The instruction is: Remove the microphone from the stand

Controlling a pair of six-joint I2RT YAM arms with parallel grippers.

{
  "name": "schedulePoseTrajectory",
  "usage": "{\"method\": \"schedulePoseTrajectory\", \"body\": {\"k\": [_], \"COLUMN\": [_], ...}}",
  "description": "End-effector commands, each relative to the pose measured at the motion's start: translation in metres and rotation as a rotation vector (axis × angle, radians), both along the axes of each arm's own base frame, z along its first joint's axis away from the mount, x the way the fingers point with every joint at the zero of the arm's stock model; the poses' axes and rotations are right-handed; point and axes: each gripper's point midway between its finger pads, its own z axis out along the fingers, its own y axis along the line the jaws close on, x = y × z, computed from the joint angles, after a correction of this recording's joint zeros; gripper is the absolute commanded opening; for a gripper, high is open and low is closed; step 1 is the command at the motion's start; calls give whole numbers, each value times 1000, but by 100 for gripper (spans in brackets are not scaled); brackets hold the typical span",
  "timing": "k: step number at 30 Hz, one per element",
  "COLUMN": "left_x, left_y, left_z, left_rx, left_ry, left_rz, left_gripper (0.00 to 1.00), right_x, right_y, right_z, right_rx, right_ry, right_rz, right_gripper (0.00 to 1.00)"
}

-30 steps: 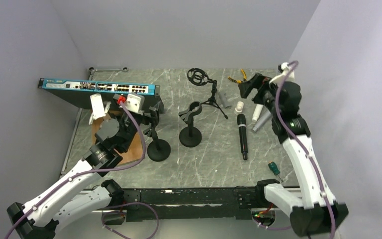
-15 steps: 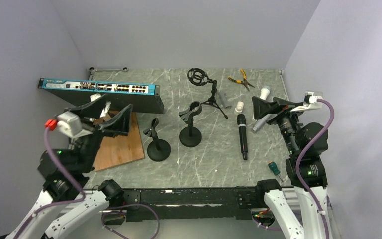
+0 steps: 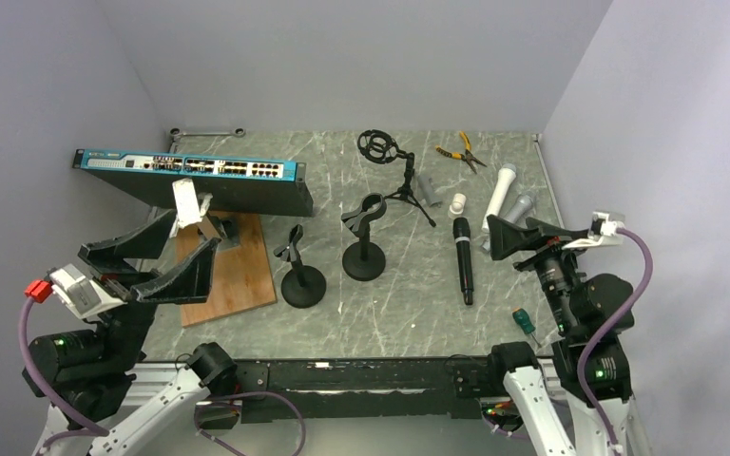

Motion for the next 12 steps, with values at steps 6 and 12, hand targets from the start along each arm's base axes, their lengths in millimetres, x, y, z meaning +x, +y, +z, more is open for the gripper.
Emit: {"method": "schedulePoseTrajectory", "body": {"k": [6,12], "left_x": [-9,-5], "left_y": [2,0], "left_z": [3,1], "left_rx": [-7,-7], "left_ry": [-5,5], "left_rz": [-30,-26], "left_gripper": [99,99], "right_x": [-22,-15], "right_y": [-19,-24], "right_z": [3,6], "right_rx": [73,21], "right_ry": [-47,-30], "right_rz": [-97,-129], "right_gripper": [100,100]}}
